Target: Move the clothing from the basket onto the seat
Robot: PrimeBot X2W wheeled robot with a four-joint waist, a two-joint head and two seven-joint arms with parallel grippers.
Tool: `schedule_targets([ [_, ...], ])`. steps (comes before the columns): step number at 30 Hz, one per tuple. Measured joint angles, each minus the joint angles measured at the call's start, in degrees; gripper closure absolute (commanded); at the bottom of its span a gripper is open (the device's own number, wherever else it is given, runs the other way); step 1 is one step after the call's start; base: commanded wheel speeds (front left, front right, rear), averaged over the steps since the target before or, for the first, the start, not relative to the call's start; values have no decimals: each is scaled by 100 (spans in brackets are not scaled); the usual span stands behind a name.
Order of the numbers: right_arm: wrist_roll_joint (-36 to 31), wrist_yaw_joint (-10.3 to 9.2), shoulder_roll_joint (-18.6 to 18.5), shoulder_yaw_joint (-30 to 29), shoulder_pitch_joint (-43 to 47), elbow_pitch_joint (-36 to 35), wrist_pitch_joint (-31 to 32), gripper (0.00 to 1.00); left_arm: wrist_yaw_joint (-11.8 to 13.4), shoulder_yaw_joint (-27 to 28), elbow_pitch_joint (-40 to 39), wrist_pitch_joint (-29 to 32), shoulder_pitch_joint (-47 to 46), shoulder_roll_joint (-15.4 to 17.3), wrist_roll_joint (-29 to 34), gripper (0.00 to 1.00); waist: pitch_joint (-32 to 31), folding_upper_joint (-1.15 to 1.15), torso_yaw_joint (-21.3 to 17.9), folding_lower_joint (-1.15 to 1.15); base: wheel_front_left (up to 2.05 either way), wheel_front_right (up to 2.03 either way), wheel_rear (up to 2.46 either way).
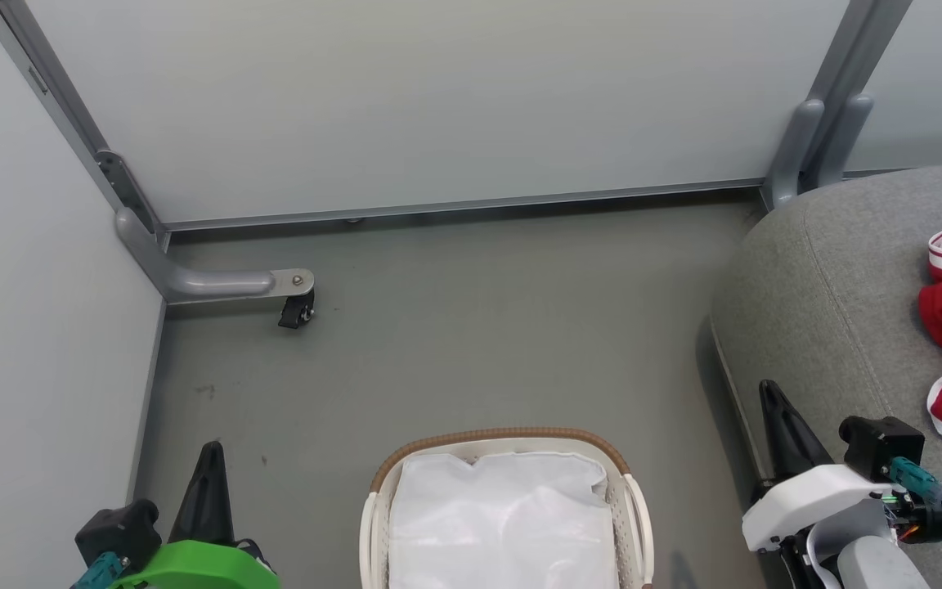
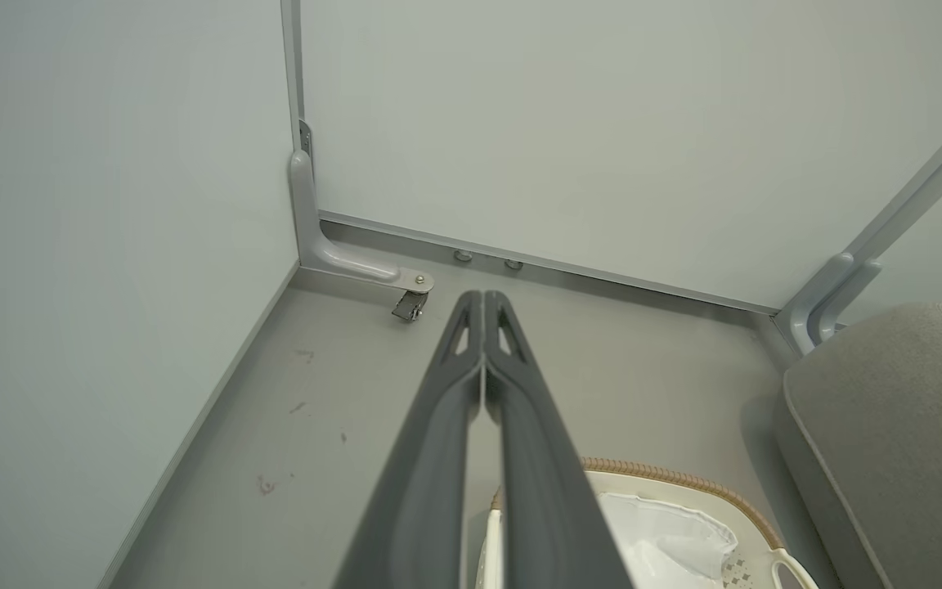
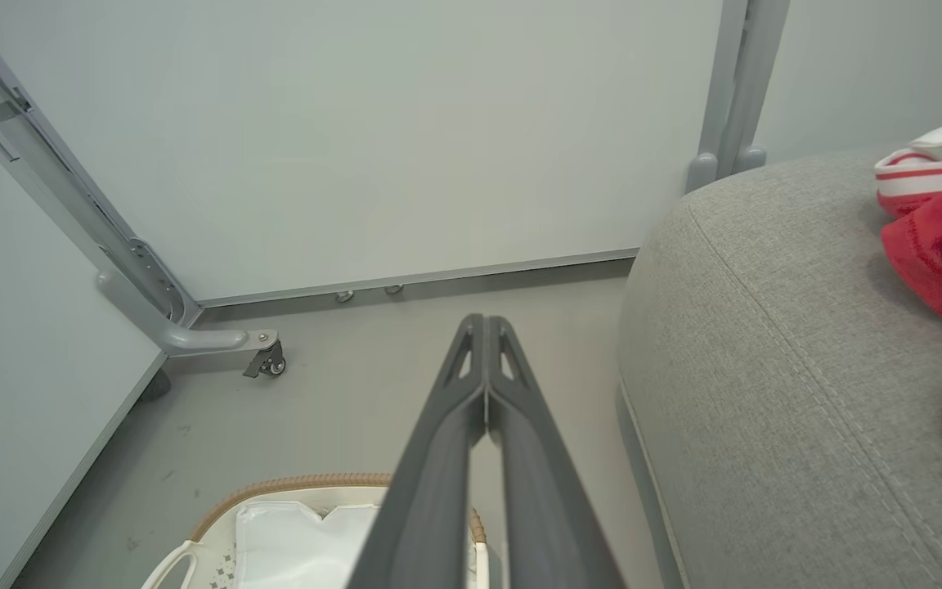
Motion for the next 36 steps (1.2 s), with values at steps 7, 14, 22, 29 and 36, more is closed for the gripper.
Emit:
schedule_targets([
  [7,771,0,0,-35,2,-86,183,100,0,71,-44,189,-1,-11,-693,100,-17,0,-31,0,0,0,0],
  [14,1483,-1,-1,-66,7,-172,343,100,0,153,-109,379,-10,-18,-1319,100,-33,0,-61,0,0,0,0],
  [22,2256,-1,-4,-105,13,-254,537,100,0,212,-187,576,-33,-25,-2006,100,-53,0,-97,0,0,0,0],
  [29,2847,-1,-8,-138,24,-319,690,100,0,283,-227,724,-94,-35,-2552,100,-70,0,-127,0,0,0,0],
  [36,3407,-1,-11,-172,31,-370,834,100,0,341,-275,867,-120,-40,-3039,100,-87,0,-157,0,0,0,0],
])
